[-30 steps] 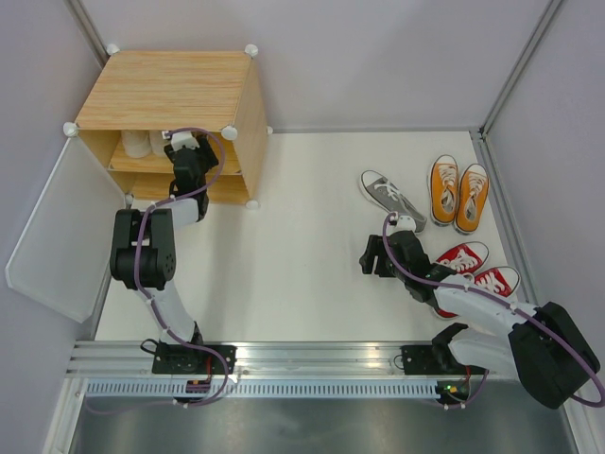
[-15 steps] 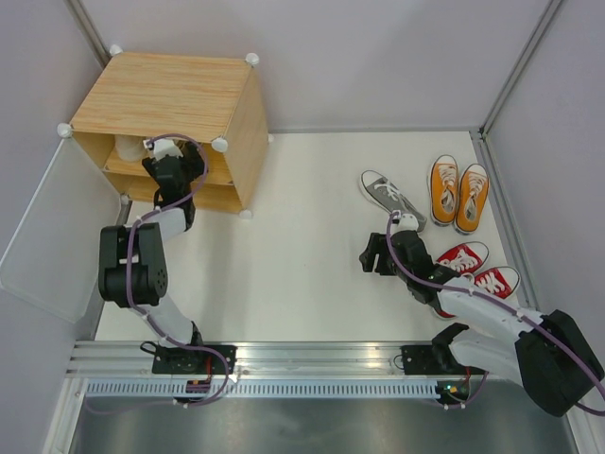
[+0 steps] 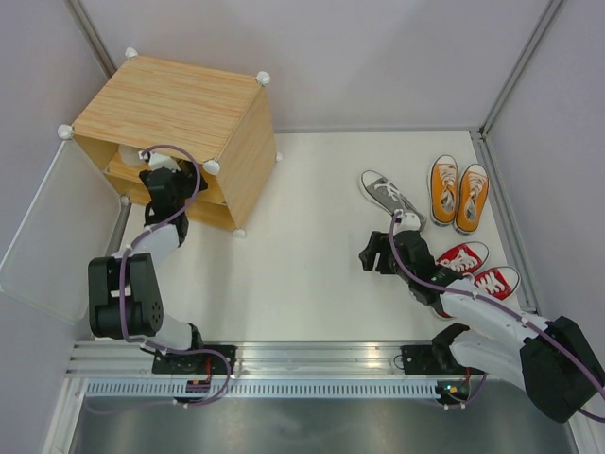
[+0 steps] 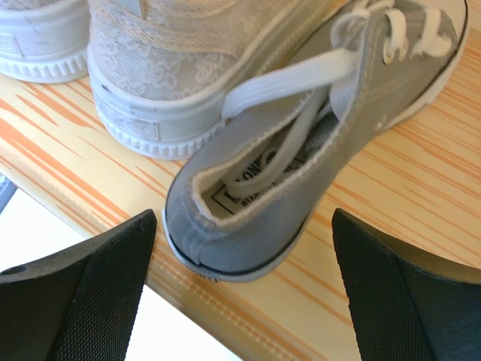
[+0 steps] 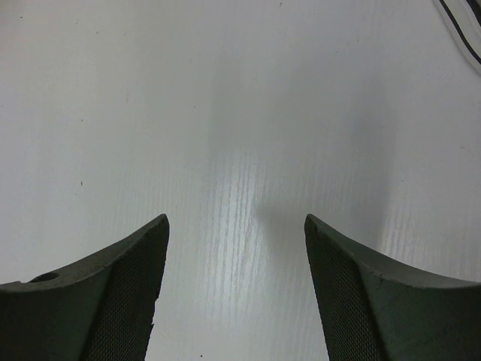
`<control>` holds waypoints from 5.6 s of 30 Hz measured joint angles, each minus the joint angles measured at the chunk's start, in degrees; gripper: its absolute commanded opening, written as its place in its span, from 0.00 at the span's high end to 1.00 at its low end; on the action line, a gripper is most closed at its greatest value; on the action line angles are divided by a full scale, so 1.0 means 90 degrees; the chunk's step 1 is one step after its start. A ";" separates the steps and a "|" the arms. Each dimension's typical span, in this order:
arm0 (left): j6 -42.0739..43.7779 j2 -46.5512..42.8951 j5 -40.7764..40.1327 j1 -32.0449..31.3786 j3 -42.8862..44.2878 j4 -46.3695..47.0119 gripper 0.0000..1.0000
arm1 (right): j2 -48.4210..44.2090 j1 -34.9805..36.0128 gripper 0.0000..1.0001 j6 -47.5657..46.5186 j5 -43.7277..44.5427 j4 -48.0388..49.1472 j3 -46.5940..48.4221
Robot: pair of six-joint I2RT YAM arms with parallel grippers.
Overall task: Place and organize the shoes in the shoe cabinet
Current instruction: Place the shoe in the shoe cabinet, then adjust the shoe cabinet at the corner of the board, then move the shoe to the center of the board.
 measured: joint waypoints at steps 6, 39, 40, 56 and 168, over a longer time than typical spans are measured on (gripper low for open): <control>0.0022 -0.0044 0.0432 0.0022 -0.0226 0.0347 0.00 | -0.0002 0.0000 0.21 0.0000 -0.0024 0.0015 -0.0024; -0.0508 -0.1831 -0.0265 0.0087 -0.1076 -0.0355 0.00 | 0.0214 0.0556 0.05 -0.0219 -0.0226 0.0219 -0.0044; -0.0559 -0.1931 -0.0304 0.0087 -0.1076 -0.0522 0.00 | 0.0243 0.0648 0.07 -0.0226 -0.0211 0.0245 -0.0024; -0.1202 -0.5299 0.0503 0.0087 -0.0364 -0.2953 0.00 | 0.3160 0.2608 0.63 -0.0593 -0.0311 0.2290 0.2980; -0.0707 -0.6273 0.0629 -0.1333 -0.0760 -0.4046 0.00 | 0.4250 0.1960 0.99 0.2290 0.2064 -0.1911 0.4804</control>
